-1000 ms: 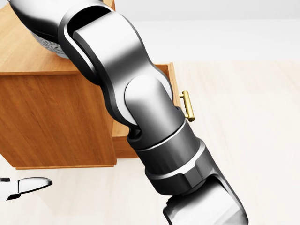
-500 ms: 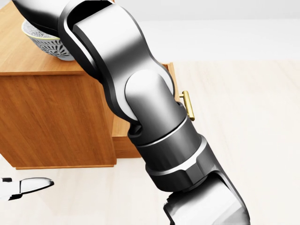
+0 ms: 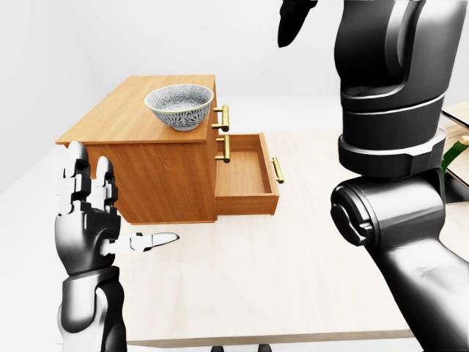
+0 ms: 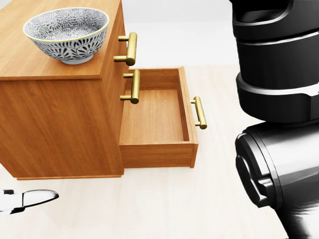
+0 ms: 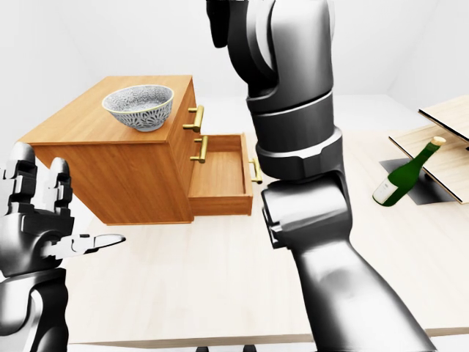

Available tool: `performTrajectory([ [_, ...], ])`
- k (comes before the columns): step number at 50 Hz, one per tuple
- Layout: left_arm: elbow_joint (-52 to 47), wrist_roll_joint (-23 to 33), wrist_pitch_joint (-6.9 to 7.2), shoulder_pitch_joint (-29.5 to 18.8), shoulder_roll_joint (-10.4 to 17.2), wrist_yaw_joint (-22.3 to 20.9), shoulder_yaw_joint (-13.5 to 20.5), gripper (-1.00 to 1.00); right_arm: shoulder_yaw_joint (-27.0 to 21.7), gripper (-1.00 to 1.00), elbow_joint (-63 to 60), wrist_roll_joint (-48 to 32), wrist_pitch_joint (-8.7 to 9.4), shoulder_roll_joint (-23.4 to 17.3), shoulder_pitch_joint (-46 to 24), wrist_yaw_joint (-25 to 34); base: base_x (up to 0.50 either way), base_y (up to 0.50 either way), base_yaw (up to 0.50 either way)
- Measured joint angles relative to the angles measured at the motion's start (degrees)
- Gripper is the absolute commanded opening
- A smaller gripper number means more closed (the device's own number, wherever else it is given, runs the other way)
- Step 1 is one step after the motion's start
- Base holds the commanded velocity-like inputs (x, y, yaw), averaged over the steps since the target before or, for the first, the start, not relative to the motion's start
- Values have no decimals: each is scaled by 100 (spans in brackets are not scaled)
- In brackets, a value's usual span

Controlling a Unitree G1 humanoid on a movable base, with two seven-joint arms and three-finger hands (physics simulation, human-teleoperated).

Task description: Put the bowl on top of the cabinet.

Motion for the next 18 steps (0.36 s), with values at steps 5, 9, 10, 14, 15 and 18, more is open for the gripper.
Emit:
performTrajectory([
  [5,15,15,0,4,-7,-5,-21,100,-189,100,-642,96,0,-487,391,0,0,0,0],
  [9,56,28,0,23,-20,-21,-36,100,-346,100,-1384,109,0,-777,984,0,0,0,0],
  [10,74,33,0,31,-25,-27,-43,100,-385,100,-1579,107,0,-838,1149,0,0,0,0],
  [14,121,56,0,65,-43,-42,-75,100,-537,100,-2407,85,0,-1024,1866,0,0,0,0],
  [15,129,59,0,73,-47,-46,-82,100,-573,100,-2618,75,0,-1053,2062,0,0,0,0],
  [18,149,69,0,94,-56,-55,-99,100,-663,100,-3204,50,0,-1109,2650,0,0,0,0],
])
